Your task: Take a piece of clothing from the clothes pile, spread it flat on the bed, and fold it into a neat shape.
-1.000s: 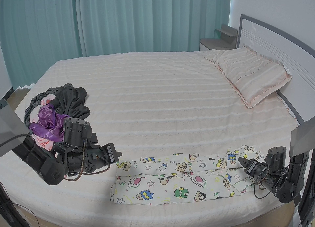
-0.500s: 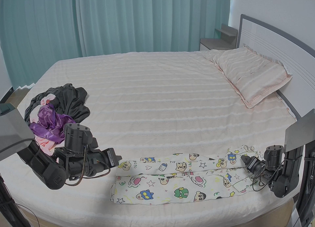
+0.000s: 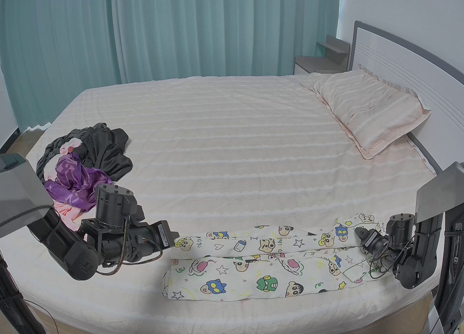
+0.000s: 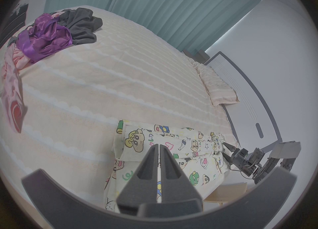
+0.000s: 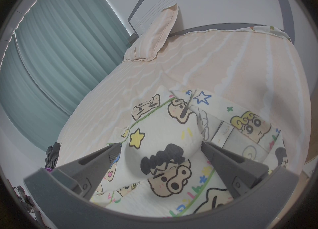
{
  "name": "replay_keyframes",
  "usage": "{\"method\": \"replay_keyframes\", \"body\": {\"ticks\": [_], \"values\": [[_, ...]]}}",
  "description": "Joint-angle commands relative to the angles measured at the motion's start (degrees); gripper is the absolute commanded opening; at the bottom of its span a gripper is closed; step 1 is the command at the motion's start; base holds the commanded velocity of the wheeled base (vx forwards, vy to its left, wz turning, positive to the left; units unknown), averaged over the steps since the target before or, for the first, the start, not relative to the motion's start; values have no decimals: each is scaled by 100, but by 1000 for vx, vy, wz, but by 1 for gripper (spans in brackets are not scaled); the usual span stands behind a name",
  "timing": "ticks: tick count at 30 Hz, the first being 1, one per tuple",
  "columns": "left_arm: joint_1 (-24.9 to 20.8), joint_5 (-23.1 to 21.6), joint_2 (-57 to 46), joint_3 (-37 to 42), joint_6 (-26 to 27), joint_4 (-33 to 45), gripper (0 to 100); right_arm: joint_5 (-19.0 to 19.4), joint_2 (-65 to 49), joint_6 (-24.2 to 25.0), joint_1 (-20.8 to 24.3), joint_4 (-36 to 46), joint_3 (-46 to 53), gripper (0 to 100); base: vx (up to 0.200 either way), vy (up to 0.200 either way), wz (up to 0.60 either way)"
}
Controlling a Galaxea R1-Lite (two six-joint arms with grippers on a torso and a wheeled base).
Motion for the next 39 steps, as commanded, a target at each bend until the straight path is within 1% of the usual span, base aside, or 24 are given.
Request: {"method": "replay_keyframes", "body": {"ticks": [1,5,13,14,16,18,20,33,36,39], "values": [[0,-1,14,16,-3,-3,0,-15,25,-3,37,3,45,100,0,0,0],[0,-1,14,16,-3,-3,0,-24,60,-3,64,3,45,100,0,0,0],[9,16,14,16,-3,-3,0,-50,139,58,-24,-5,-192,100,0,0,0],[9,16,14,16,-3,-3,0,-77,148,58,-33,-14,-183,0,0,0,0],[9,16,14,16,-3,-3,0,-121,139,58,-33,-49,-166,0,0,0,0],[9,16,14,24,-3,-3,0,-296,78,23,-33,-67,-148,0,0,0,0],[9,25,14,24,-3,-12,0,-367,69,14,-33,-67,-139,0,0,0,0],[0,34,49,77,6,-3,0,-367,-212,-170,-94,-76,-16,0,0,0,0],[-9,42,172,77,23,-12,0,-349,-397,-364,-288,-67,19,0,0,0,0],[-26,42,260,103,32,-12,0,-305,-432,-434,-358,-67,63,0,0,0,0]]}}
